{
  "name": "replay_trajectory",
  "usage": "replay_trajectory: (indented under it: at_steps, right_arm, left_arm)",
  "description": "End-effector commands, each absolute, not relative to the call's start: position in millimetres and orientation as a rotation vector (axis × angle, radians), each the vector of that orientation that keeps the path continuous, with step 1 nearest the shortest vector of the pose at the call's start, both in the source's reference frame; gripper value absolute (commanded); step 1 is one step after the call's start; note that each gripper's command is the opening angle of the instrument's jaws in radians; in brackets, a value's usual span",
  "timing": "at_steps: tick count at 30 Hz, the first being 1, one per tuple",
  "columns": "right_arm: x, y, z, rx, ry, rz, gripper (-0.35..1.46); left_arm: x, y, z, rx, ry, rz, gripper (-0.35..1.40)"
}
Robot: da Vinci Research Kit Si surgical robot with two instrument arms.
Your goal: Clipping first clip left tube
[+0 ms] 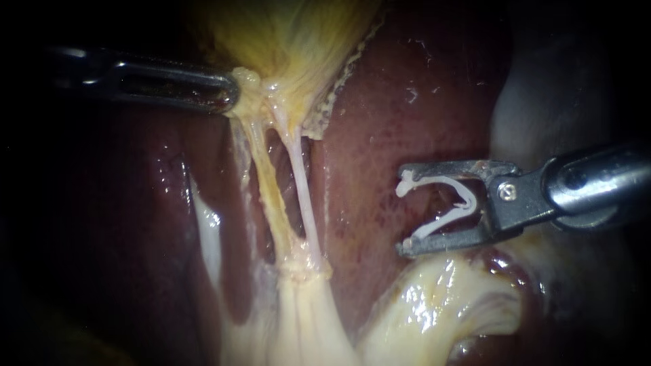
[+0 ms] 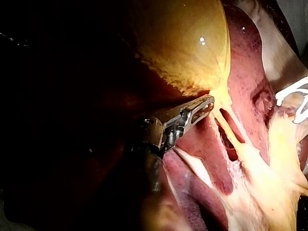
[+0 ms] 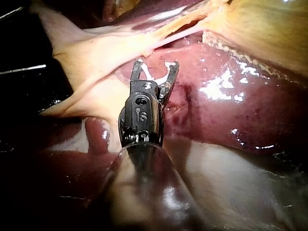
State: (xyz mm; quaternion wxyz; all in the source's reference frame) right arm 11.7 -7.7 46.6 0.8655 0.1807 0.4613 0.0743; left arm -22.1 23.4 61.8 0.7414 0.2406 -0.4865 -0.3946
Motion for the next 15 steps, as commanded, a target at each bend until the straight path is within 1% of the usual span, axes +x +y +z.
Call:
replay_trajectory:
  at_steps: [1, 8, 11, 15]
  right_arm:
    - [11.7, -7.7, 46.6, 0.379, 0.966, 0.156, 0.49]
    - [12.7, -8.1, 46.7, 0.373, 0.966, 0.152, 0.48]
    - [13.7, -8.9, 47.0, 0.390, 0.959, 0.193, 0.48]
    - [15.1, -9.9, 47.7, 0.415, 0.958, 0.221, 0.47]
  left_arm:
    - [-22.1, 23.4, 61.8, 0.527, -1.067, -0.865, -0.35]
    - [-22.2, 23.4, 61.8, 0.530, -1.067, -0.864, -0.35]
    - [-22.3, 23.4, 61.9, 0.529, -1.067, -0.864, -0.35]
    - [-22.3, 23.3, 61.9, 0.531, -1.067, -0.862, -0.35]
